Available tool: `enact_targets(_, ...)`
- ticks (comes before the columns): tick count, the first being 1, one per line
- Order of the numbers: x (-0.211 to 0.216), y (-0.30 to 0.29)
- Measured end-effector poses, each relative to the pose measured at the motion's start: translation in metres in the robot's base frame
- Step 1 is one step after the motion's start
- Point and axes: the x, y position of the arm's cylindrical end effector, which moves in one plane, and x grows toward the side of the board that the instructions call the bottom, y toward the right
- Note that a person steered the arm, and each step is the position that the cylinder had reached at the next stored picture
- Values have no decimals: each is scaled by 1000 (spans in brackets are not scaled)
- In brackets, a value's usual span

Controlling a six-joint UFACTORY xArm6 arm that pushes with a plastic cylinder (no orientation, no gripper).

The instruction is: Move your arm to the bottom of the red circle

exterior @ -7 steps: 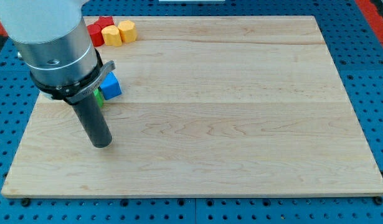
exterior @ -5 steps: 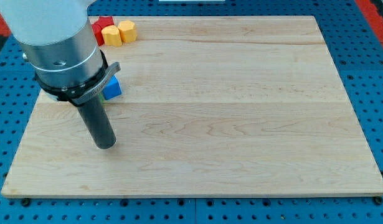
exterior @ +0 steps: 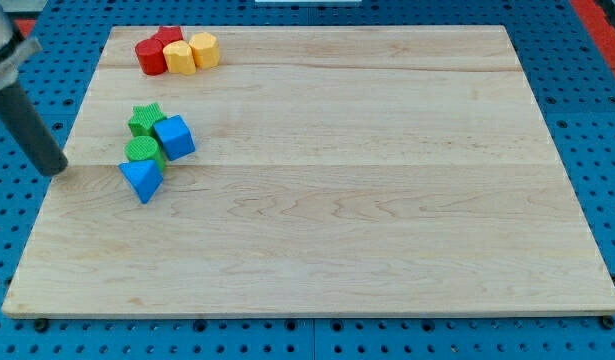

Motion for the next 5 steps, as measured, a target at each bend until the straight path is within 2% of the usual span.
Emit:
enact_targets(3,-9,0)
enact_targets(4,-78,39)
enact_targets(5,-102,66)
